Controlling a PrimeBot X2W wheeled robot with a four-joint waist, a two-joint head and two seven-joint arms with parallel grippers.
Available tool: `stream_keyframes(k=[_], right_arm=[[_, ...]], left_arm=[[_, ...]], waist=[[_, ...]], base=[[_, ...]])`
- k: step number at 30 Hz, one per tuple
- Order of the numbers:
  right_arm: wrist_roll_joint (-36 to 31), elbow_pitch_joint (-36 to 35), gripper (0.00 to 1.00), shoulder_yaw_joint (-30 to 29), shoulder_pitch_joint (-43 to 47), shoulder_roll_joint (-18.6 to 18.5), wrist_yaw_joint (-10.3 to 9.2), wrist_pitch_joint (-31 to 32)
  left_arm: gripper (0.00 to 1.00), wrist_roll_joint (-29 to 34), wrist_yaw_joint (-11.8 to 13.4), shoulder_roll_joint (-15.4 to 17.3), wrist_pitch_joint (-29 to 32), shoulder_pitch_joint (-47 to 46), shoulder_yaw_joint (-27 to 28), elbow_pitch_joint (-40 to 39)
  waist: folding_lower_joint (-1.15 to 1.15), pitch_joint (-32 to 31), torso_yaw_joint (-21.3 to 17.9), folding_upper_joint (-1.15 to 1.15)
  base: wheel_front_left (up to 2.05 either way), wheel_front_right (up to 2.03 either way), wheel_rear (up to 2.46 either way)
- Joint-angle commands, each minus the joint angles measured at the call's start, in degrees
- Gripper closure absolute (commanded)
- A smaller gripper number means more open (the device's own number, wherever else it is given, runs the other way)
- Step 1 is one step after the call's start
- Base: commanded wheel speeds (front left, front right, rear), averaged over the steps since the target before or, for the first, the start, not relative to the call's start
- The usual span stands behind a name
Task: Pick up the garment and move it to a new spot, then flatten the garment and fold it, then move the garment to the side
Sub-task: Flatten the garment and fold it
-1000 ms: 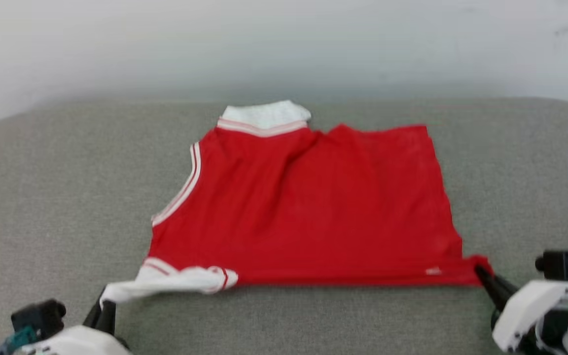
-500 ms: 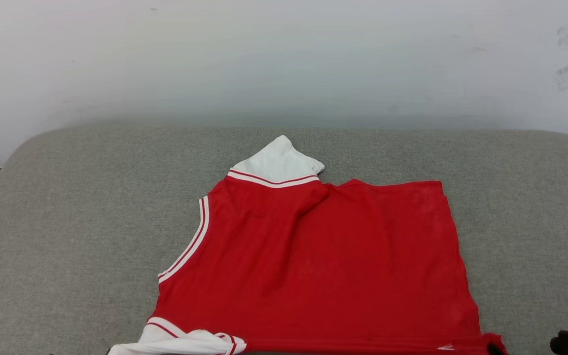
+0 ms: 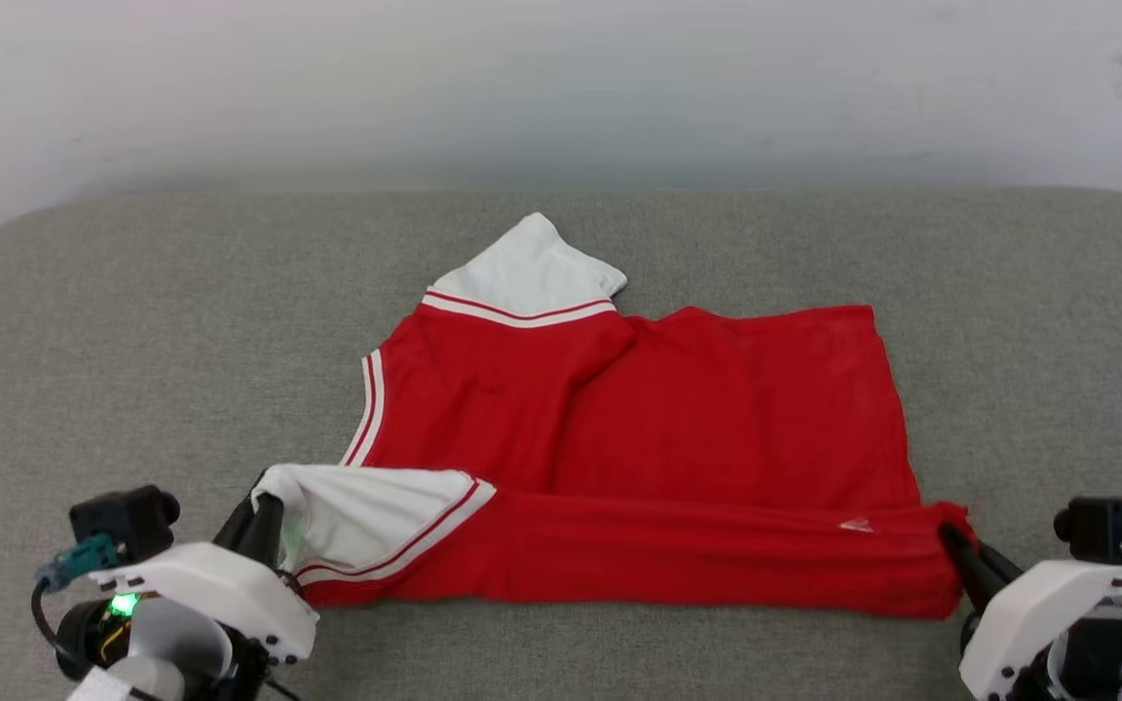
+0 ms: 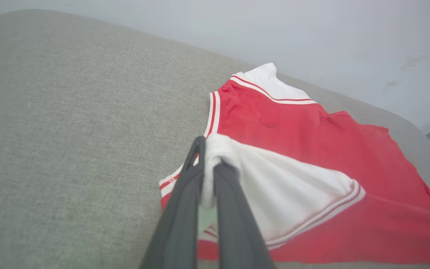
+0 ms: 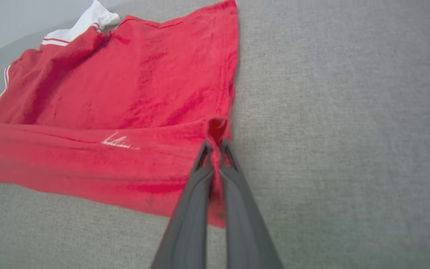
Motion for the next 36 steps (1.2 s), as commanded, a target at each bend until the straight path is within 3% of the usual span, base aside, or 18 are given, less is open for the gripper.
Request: stream_keyframes(k=[1, 8, 19, 20, 21, 22, 23, 28, 31, 36], right_arm=[[-0.32, 0.86, 1.0, 0.59, -2.45, -0.62, -0.1, -0.4], [0.63, 7.16, 1.0, 4.25, -10.29, -1.5, -0.1, -2.03], [2.42, 17.56, 1.0, 9.68, -14.28, -1.52, -0.1, -6.47], [2.14, 18.23, 0.82, 9.96, -14.52, -1.79, -0.1, -7.28], [2.1, 18.74, 0.6, 10.11, -14.68, -1.84, -0.1, -8.36], [1.78, 19.1, 0.2, 10.21, -14.9, -1.96, -0.1, -9.67], [1.62, 19.42, 0.0, 10.3, -15.15, -2.02, -0.1, -10.88], [-0.33, 19.0, 0.0, 9.04, -15.36, -1.67, -0.1, -18.79], [-3.56, 17.05, 0.0, 6.51, -13.16, -0.28, -0.1, -24.02], [-6.52, 13.18, 0.0, 3.44, -10.54, 2.14, -0.09, -24.66]], left_arm=[[1.0, 0.32, -0.85, -0.35, -0.64, -2.36, -0.24, 1.6], [1.0, 0.25, -4.55, -2.3, -1.32, -10.22, -1.76, 10.78], [1.0, -0.74, -8.99, -5.02, -1.53, -15.55, -3.94, 22.1], [1.0, -0.85, -9.12, -5.22, -2.38, -15.87, -3.58, 22.82], [0.76, -0.89, -9.27, -5.4, -2.76, -15.98, -3.55, 23.57], [0.5, -0.92, -9.31, -5.62, -3.18, -15.98, -3.58, 24.15], [0.02, -0.89, -9.37, -5.66, -3.75, -16.16, -3.38, 24.63], [0.0, -0.5, -8.69, -5.36, -6.21, -15.37, -2.59, 25.61], [0.0, -0.22, -6.8, -4.3, -7.62, -13.0, -1.88, 24.74], [0.0, -0.81, -5.07, -2.29, -5.83, -10.75, -1.05, 22.27]], waist=[[-0.01, 1.91, -0.9, 0.0], [-0.01, 5.82, -1.54, 0.0], [-0.01, 8.11, -1.32, 0.0], [-0.01, 8.02, -1.28, 0.0], [-0.01, 7.86, -1.28, 0.0], [-0.01, 7.61, -1.28, 0.0], [-0.01, 7.34, -1.25, 0.0], [-0.01, 5.45, -1.14, 0.0], [-0.01, 3.04, -0.98, 0.0], [-0.01, 0.94, -1.02, 0.0]], base=[[0.0, 0.0, 0.0], [0.0, 0.0, 0.0], [0.0, 0.0, 0.0], [0.0, 0.0, 0.0], [0.0, 0.0, 0.0], [0.0, 0.0, 0.0], [0.0, 0.0, 0.0], [0.0, 0.0, 0.0], [0.0, 0.0, 0.0], [0.0, 0.0, 0.0]])
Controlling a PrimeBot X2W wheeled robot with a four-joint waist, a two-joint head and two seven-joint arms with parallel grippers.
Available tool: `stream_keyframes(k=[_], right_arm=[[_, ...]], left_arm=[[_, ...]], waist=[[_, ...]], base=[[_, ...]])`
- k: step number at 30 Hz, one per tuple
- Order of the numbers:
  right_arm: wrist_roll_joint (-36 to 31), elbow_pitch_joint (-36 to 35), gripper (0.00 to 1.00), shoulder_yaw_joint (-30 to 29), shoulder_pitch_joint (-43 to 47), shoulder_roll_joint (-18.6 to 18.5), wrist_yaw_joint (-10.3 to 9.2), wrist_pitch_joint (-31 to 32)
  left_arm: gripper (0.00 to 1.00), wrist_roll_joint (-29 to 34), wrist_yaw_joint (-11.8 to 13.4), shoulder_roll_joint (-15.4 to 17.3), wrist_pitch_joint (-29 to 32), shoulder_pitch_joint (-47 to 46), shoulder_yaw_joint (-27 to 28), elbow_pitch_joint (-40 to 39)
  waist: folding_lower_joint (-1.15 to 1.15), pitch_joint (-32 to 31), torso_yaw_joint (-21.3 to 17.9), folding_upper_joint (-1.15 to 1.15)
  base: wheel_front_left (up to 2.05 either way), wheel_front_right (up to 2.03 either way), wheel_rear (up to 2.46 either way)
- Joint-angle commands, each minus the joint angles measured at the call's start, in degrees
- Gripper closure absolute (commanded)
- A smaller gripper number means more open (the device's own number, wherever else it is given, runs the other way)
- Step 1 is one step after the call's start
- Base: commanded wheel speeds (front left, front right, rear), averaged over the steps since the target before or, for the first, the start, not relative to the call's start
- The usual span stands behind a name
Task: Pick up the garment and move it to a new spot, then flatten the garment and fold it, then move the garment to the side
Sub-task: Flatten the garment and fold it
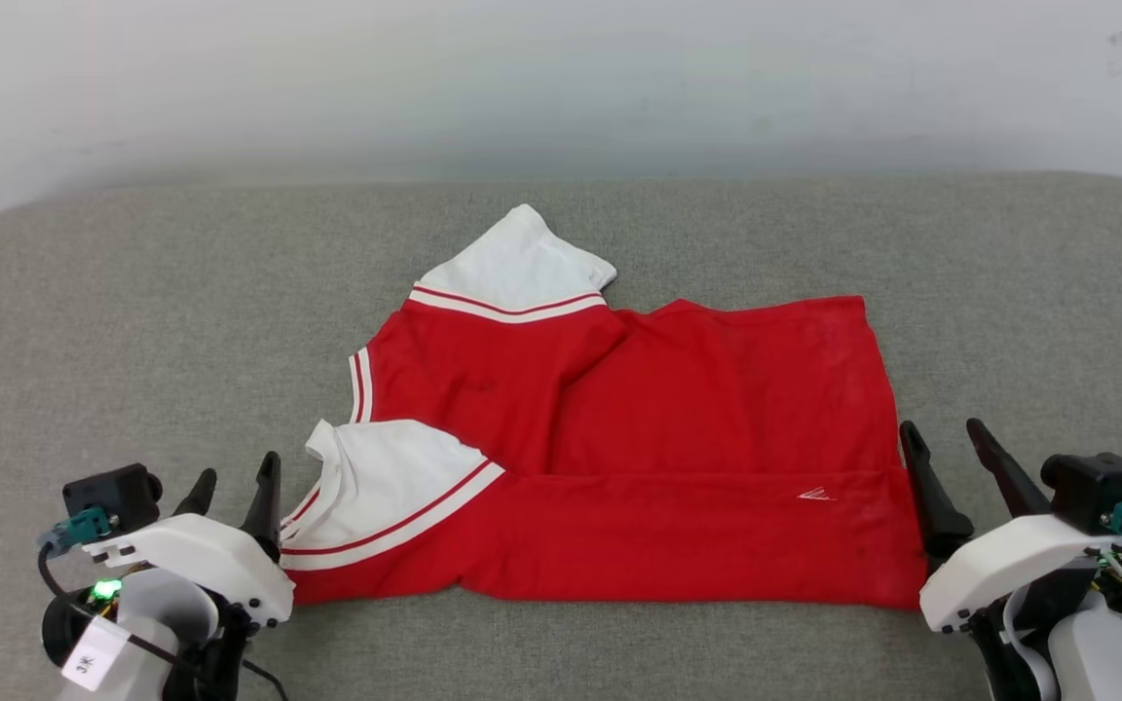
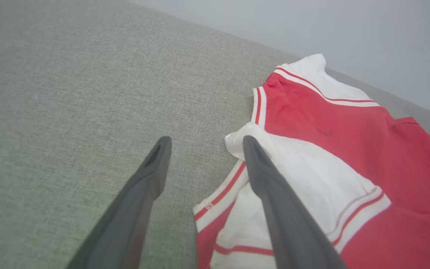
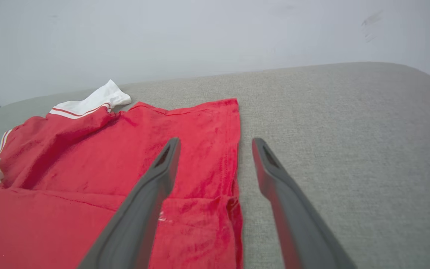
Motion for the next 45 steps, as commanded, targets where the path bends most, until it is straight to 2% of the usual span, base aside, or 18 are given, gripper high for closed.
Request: stream_keyframes(k=[1, 6, 12, 17, 20, 25, 32, 33, 34, 36, 41, 45], right_arm=[[-0.72, -0.81, 0.0, -0.47, 0.98, 0.38, -0.07, -0.09], [-2.56, -5.83, 0.0, -2.38, 4.02, 2.32, -0.07, 1.41], [-3.95, -11.65, 0.0, -3.47, 7.05, 4.07, -0.07, 3.8], [-4.15, -14.45, 0.0, -3.9, 8.03, 5.15, -0.07, 5.05], [-4.03, -15.36, 0.0, -3.97, 7.66, 5.49, -0.07, 5.18], [-3.73, -15.57, 0.0, -3.9, 6.18, 5.9, -0.07, 5.56], [-2.54, -14.2, 0.0, -4.13, 5.32, 6.13, -0.07, 6.03], [-2.19, -14.09, 0.0, -4.19, 5.32, 6.14, -0.07, 6.23], [-1.84, -13.98, 0.0, -4.35, 5.28, 6.13, -0.07, 6.56], [-1.42, -13.67, 0.0, -4.91, 5.27, 5.52, -0.07, 7.33], [0.87, -12.54, 0.0, -5.15, 5.46, 3.16, -0.07, 11.78], [3.05, -11.42, 0.0, -4.7, 5.65, -0.64, -0.07, 19.67]], left_arm=[[0.0, -0.19, 0.34, 0.61, 0.58, 0.65, 0.18, -0.69], [0.0, -1.18, 1.11, 4.04, 7.92, 1.48, -0.49, -6.16], [0.0, -4.88, 2.52, 8.96, 23.04, 1.94, -1.53, -13.56], [0.0, -8.08, 4.99, 11.95, 34.13, 3.2, -2.55, -18.47], [0.0, -8.3, 7.16, 13.2, 38.32, 3.68, -3.26, -19.71], [0.0, -8.59, 10.02, 12.87, 41.3, 4.22, -4.09, -18.16], [0.0, -10.85, 8.1, 9.6, 44.47, 4.7, -7.1, -13.82], [0.16, -11.21, 7.68, 9.02, 45.1, 4.81, -7.48, -13.31], [0.58, -11.73, 7.23, 8.5, 45.58, 4.89, -7.89, -12.96], [1.0, -12.29, 6.11, 7.66, 45.06, 4.88, -7.85, -12.75], [1.0, -12.48, 5.13, 8.69, 42.42, 4.71, -5.99, -13.34], [1.0, -10.96, 5.78, 10.16, 39.99, 4.3, -4.82, -15.55]], waist=[[0.01, -0.53, -0.08, 0.0], [0.01, -1.17, -0.38, 0.0], [0.01, -0.99, -1.53, 0.0], [0.01, 0.11, -2.79, 0.0], [0.01, 1.13, -3.48, 0.0], [0.01, 3.18, -4.52, 0.0], [0.01, 4.7, -5.3, 0.0], [0.01, 4.75, -5.35, 0.0], [0.01, 4.76, -5.36, 0.0], [0.01, 4.53, -5.31, 0.0], [0.01, 3.43, -4.82, 0.0], [0.01, 2.55, -4.06, 0.0]], base=[[0.0, 0.0, 0.0], [0.0, 0.0, 0.0], [0.0, 0.0, 0.0], [0.0, 0.0, 0.0], [0.0, 0.0, 0.0], [0.0, 0.0, 0.0], [0.0, 0.0, 0.0], [0.0, 0.0, 0.0], [0.0, 0.0, 0.0], [0.0, 0.0, 0.0], [0.0, 0.0, 0.0], [0.0, 0.0, 0.0]])
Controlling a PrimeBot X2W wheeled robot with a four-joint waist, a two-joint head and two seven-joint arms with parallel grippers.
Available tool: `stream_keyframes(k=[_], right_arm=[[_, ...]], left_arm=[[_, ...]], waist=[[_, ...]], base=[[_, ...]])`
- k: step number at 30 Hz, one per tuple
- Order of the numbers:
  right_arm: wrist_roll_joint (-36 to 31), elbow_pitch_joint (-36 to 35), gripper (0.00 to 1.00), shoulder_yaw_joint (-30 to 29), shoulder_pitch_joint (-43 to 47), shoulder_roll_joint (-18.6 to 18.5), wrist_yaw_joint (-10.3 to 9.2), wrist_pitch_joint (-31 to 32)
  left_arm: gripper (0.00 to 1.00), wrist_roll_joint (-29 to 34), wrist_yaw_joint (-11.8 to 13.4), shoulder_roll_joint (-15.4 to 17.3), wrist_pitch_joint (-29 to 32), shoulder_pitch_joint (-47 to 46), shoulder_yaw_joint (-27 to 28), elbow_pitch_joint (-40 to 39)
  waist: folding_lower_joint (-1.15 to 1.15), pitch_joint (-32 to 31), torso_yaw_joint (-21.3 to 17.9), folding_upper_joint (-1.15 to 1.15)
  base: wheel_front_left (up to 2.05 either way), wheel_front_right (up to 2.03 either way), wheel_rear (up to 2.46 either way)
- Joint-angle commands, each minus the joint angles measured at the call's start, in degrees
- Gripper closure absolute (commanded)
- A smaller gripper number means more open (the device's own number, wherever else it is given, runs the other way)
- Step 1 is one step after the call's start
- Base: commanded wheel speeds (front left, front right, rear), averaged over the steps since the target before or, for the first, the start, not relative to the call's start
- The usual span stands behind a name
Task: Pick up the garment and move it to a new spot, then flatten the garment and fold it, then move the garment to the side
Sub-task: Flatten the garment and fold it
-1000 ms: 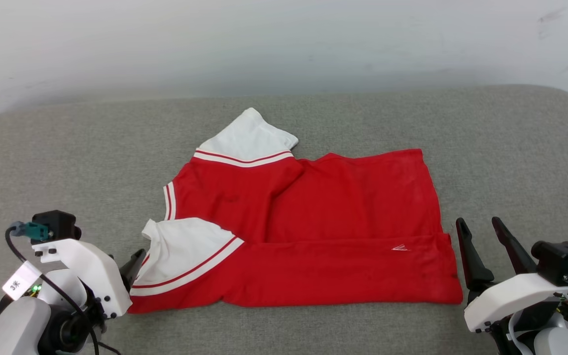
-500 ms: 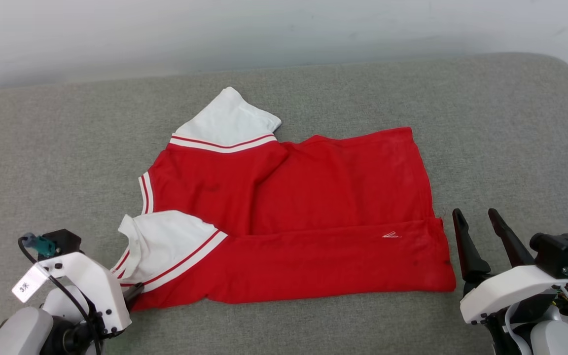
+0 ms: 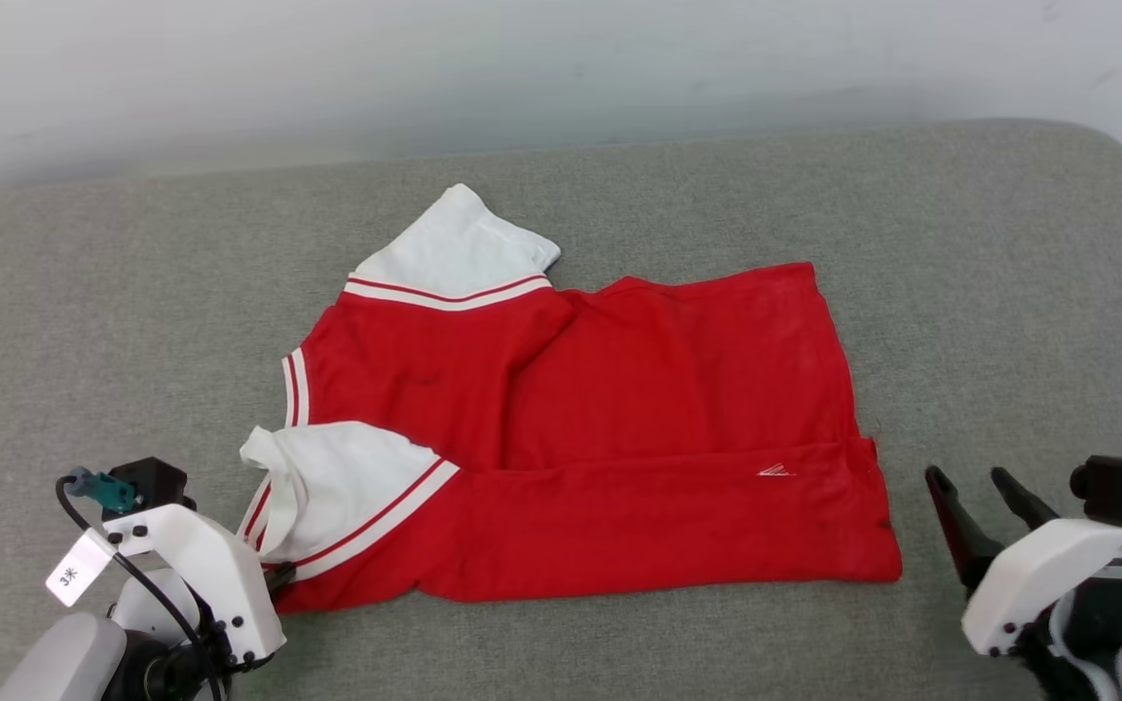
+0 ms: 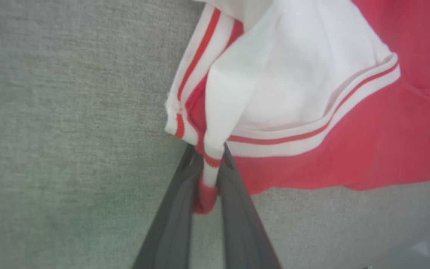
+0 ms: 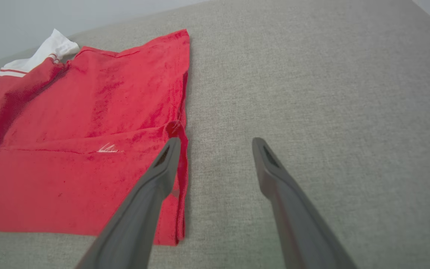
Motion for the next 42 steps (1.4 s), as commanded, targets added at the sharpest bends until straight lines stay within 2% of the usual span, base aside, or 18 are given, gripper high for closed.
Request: stream_keyframes(k=[1, 7, 11, 20, 21, 22, 23, 27, 34, 42], right_arm=[[1.15, 0.09, 0.0, 0.38, -0.12, -1.47, -0.07, 2.54], [4.87, -0.54, 0.0, 2.5, 0.01, -5.28, -0.07, 13.5], [6.95, -1.3, 0.0, 4.68, -0.96, -6.22, -0.06, 19.17], [8.26, 4.42, 0.0, 10.63, -4.1, -5.96, -0.06, 23.56], [8.69, 5.31, 0.53, 11.33, -4.34, -5.64, -0.05, 23.91], [8.84, 6.12, 0.84, 12.03, -4.58, -5.55, -0.05, 24.34], [9.2, 6.96, 1.0, 12.73, -4.88, -5.56, -0.04, 24.87], [10.06, 7.66, 1.0, 13.39, -6.65, -6.58, -0.06, 23.79], [10.97, 6.34, 1.0, 13.27, -7.48, -8.77, -0.07, 22.52], [12.33, 3.51, 1.0, 13.91, -2.55, -9.43, -0.06, 23.86]], left_arm=[[1.0, 0.58, 0.41, 0.47, -0.49, 0.83, -0.02, -0.8], [1.0, 2.03, 1.64, 1.04, -1.91, 1.01, 0.24, -5.34], [1.0, 3.0, 2.56, 1.36, -2.24, 0.95, -0.04, -8.39], [1.0, 4.18, 2.97, 0.67, -2.99, -0.46, -0.65, -11.2], [1.0, 4.15, 3.11, 0.63, -3.09, -0.36, -0.6, -11.27], [1.0, 4.13, 3.2, 0.64, -3.24, -0.27, -0.49, -11.31], [1.0, 4.12, 3.28, 0.64, -3.35, -0.15, -0.39, -11.36], [1.0, 4.56, 3.23, 0.95, -4.3, 0.33, -0.18, -11.79], [1.0, 4.65, 3.53, 1.7, -6.41, 3.26, 0.49, -13.72], [1.0, 3.65, 5.78, 2.92, -6.71, 10.29, 1.2, -17.27]], waist=[[0.0, -0.41, 0.47, 0.0], [0.0, -0.76, 1.68, 0.0], [0.0, -0.03, 2.61, 0.0], [0.0, 3.17, 4.0, 0.0], [0.0, 3.43, 4.03, 0.0], [0.0, 3.67, 3.99, 0.0], [0.0, 3.86, 3.94, 0.0], [0.0, 3.83, 3.72, 0.0], [0.0, 0.28, 3.08, 0.0], [0.0, -5.46, 2.77, 0.0]], base=[[0.0, 0.0, 0.0], [0.0, 0.0, 0.0], [0.0, 0.0, 0.0], [0.0, 0.0, 0.0], [0.0, 0.0, 0.0], [0.0, 0.0, 0.0], [0.0, 0.0, 0.0], [0.0, 0.0, 0.0], [0.0, 0.0, 0.0], [0.0, 0.0, 0.0]])
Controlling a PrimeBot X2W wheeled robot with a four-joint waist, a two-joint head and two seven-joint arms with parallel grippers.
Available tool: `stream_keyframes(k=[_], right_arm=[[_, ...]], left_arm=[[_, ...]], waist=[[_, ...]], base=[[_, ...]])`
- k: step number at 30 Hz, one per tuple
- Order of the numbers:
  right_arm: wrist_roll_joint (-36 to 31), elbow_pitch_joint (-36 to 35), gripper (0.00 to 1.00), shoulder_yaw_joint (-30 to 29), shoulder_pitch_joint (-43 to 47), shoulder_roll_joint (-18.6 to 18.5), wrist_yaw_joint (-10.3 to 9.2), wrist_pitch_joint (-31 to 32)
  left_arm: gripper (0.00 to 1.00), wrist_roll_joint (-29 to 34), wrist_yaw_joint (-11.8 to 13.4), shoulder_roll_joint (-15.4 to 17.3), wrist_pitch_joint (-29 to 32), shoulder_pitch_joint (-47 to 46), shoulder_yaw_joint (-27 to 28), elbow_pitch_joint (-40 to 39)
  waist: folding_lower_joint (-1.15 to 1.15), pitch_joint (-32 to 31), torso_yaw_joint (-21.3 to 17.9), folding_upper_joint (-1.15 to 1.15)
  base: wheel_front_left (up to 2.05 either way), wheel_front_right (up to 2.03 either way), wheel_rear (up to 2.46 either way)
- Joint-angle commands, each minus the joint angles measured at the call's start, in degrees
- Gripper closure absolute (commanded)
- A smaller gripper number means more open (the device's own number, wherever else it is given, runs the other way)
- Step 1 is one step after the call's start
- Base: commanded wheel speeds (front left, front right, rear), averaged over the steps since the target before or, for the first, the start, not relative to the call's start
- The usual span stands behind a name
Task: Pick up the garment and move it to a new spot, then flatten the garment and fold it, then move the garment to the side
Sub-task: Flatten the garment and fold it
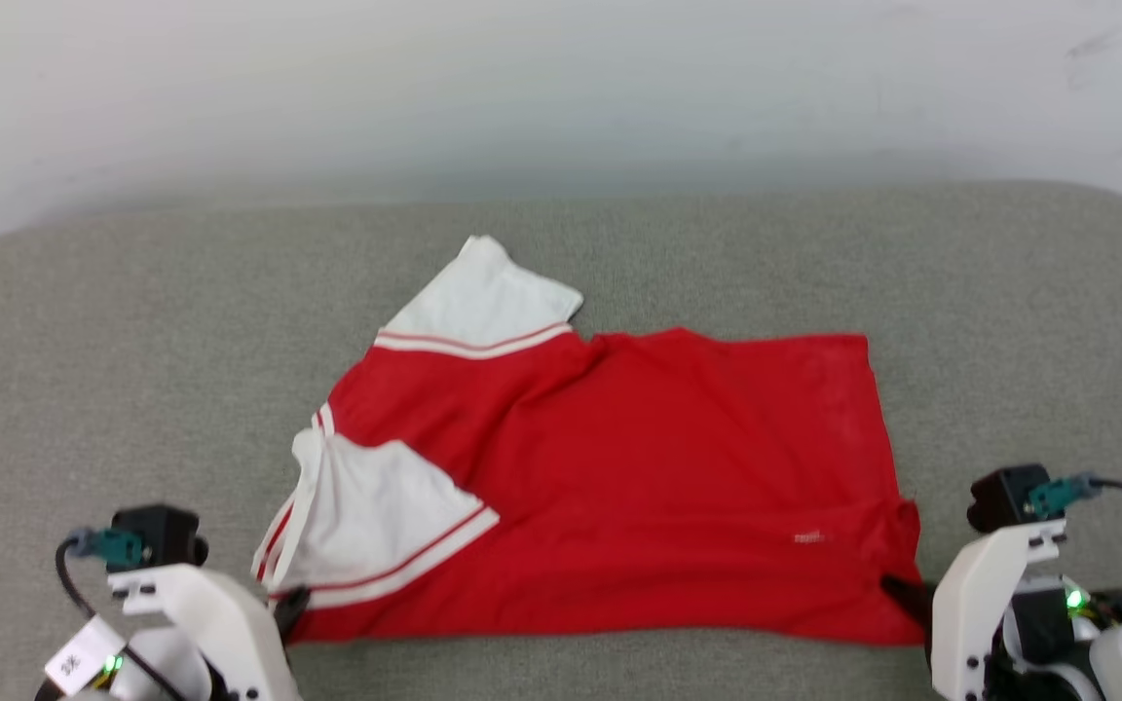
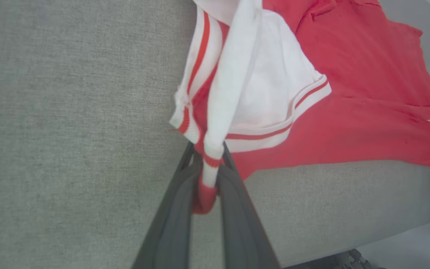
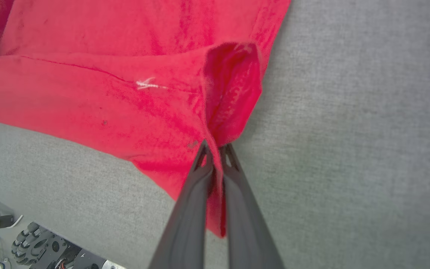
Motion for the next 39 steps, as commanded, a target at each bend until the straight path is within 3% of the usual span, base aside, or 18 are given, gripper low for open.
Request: stream_keyframes(k=[1, 10, 17, 18, 19, 20, 22, 32, 39], right_arm=[[0.1, -0.56, 1.0, -0.07, 1.21, -0.34, -0.05, 0.22], [-0.9, -5.72, 1.0, -3.66, 11.55, 1.25, -0.06, 2.36], [-1.48, -5.36, 1.0, -6.94, 15.16, 4.88, -0.05, 1.62], [-1.87, -5.29, 0.8, -7.1, 15.08, 5.17, -0.05, 0.8], [-1.83, -5.1, 0.36, -7.28, 14.9, 5.69, -0.05, -0.13], [-1.77, -4.93, 0.0, -7.14, 14.66, 6.07, -0.05, -1.1], [-2.43, -5.34, 0.0, -7.04, 14.23, 6.3, -0.05, -3.67], [-8.9, -9.64, 0.0, -10.8, 9.78, 8.5, -0.05, -21.77], [-15.03, -13.68, 0.0, -12.43, 7.07, 10.39, -0.05, -29.02]], left_arm=[[1.0, -0.47, 0.41, 0.3, -0.02, 1.54, 0.41, -0.36], [1.0, -4.36, 2.67, 0.73, -0.13, 11.7, 2.25, -1.88], [1.0, -4.79, 2.41, -2.03, -1.22, 11.71, 1.11, 1.51], [1.0, -4.45, 2.36, -2.28, -1.4, 11.29, 0.84, 2.32], [0.78, -4.15, 2.33, -2.66, -2.02, 10.65, 0.87, 3.08], [0.57, -4.08, 2.03, -3.08, -2.32, 10.08, 0.75, 3.79], [0.0, -3.49, 1.73, -3.53, -3.09, 9.15, 0.69, 4.99], [0.0, 2.02, 1.48, -4.13, -10.81, 2.63, 1.49, 6.86], [0.0, 8.32, 0.28, -5.66, -19.32, -5.18, 0.9, 9.57]], waist=[[0.0, -1.78, -0.08, 0.0], [0.0, -5.1, 0.39, 0.0], [0.0, -4.79, 0.79, 0.0], [0.0, -4.72, 0.8, 0.0], [0.0, -4.62, 0.8, 0.0], [0.0, -4.56, 0.83, 0.0], [0.0, -4.55, 0.84, 0.0], [0.0, -4.35, 0.15, 0.0], [0.0, -2.53, -1.1, 0.0]], base=[[0.0, 0.0, 0.0], [0.0, 0.0, 0.0], [0.0, 0.0, 0.0], [0.0, 0.0, 0.0], [0.0, 0.0, 0.0], [0.0, 0.0, 0.0], [0.0, 0.0, 0.0], [0.0, 0.0, 0.0], [0.0, 0.0, 0.0]])
